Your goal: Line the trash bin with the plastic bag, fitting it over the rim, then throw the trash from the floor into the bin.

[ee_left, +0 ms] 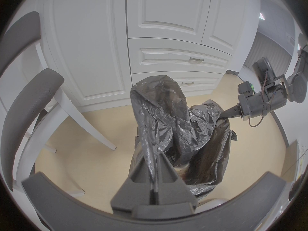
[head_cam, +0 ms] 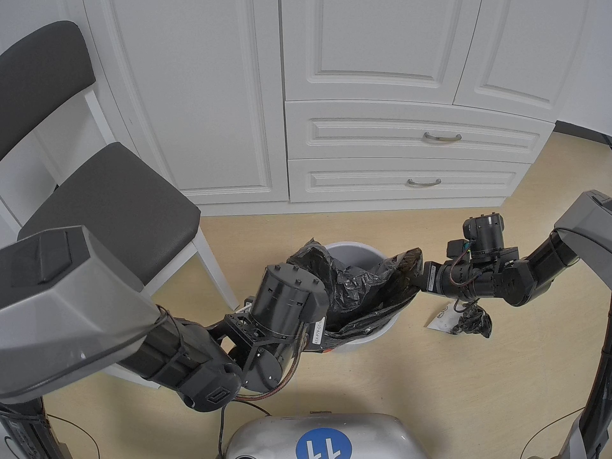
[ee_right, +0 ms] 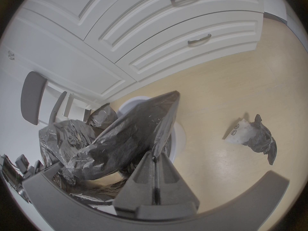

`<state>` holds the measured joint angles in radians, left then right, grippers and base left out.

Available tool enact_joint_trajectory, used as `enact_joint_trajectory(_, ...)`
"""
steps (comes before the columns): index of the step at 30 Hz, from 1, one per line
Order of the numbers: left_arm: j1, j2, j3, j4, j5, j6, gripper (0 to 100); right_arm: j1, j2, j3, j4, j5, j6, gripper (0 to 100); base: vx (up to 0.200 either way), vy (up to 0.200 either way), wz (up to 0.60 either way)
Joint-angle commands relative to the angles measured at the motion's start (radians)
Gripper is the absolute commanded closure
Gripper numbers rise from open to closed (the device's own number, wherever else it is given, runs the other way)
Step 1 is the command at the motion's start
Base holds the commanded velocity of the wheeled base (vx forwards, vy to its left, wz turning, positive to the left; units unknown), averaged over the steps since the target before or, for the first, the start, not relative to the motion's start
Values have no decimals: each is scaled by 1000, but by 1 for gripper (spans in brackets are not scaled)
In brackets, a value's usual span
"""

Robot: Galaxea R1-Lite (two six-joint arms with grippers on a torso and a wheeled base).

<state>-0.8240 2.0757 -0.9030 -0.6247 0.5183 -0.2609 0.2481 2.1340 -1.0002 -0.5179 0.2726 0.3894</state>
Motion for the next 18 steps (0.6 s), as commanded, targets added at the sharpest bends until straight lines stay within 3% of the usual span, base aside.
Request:
enact_joint_trajectory(1, 13, 7, 1, -3, -6, 0, 100, -12, -57, 8, -1, -1, 2, 100, 0, 0, 0)
enact_joint_trajectory(4, 28, 20, -7, -15, -9, -3, 100, -13, -92, 18, -1, 0, 2, 100, 0, 0, 0)
enact_joint_trajectory(14, 85, 316, -154, -360, -7, -95, 100, -9, -178, 69, -8, 0, -41, 100, 0, 0, 0)
enact_joint_trajectory(18, 92, 354, -152, -385, -6, -132, 100, -9, -167, 91, -51, 4, -69, 100, 0, 0, 0)
